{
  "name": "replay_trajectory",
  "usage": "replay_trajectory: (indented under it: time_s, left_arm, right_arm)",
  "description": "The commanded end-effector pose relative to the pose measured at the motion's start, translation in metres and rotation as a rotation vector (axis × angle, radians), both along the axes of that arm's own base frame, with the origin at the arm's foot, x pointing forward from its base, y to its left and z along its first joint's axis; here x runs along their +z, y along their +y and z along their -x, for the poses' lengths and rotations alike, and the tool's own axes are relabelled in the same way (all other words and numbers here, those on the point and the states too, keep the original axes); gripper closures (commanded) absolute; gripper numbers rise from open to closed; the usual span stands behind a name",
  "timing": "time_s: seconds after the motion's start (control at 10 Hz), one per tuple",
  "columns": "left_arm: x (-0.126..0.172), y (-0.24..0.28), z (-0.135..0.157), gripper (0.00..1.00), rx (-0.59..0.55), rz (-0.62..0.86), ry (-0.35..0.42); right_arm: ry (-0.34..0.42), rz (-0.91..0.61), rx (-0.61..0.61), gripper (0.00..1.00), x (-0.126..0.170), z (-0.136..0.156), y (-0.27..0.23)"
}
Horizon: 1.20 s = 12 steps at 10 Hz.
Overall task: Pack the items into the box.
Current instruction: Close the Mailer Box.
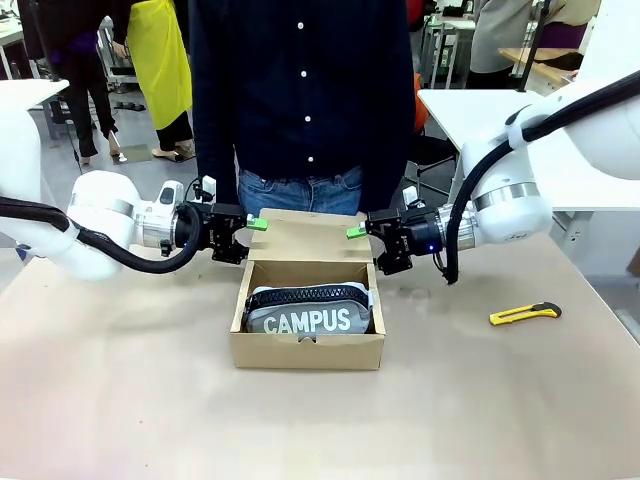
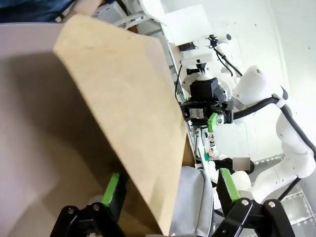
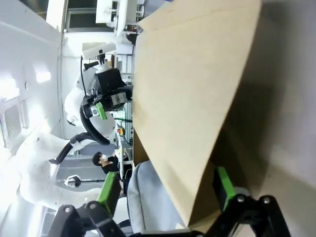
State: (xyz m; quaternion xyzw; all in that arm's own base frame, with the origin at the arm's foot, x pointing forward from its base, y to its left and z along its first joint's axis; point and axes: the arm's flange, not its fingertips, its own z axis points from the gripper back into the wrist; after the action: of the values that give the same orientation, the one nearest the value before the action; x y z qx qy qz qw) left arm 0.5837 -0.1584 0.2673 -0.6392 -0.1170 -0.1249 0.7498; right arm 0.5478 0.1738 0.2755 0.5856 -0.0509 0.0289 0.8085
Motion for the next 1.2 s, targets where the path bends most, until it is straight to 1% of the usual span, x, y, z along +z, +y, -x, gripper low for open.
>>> replay_trajectory:
  time_s: [0.0,0.1,0.3,0.6,0.7,0.9,1.1]
  left_arm:
    - [0.01,-0.004,0.011,0.04,-0.002,0.054,-0.092]
    - [0.014,-0.004,0.017,0.04,-0.003,0.066,-0.125]
    - [0.025,-0.007,0.028,0.04,-0.021,0.073,-0.164]
    - [0.036,-0.011,0.043,0.04,-0.018,0.071,-0.203]
    - [0.039,-0.011,0.048,0.04,-0.02,0.076,-0.218]
    - [0.047,-0.01,0.062,0.04,0.006,0.073,-0.278]
    - [0.056,-0.005,0.075,0.04,0.009,0.089,-0.321]
  right_arm:
    - [-0.076,-0.022,0.03,0.0,0.006,0.009,-0.007]
    - [-0.11,-0.029,0.043,0.0,0.008,0.013,-0.009]
    - [-0.208,-0.052,0.056,0.0,0.013,0.021,-0.011]
    - [-0.305,-0.041,0.082,0.0,0.015,0.033,-0.01]
    - [-0.349,-0.046,0.077,0.0,0.016,0.037,-0.011]
    - [-0.449,-0.089,0.048,0.0,0.018,0.044,-0.014]
    - [-0.513,-0.159,0.004,0.0,0.026,0.054,-0.016]
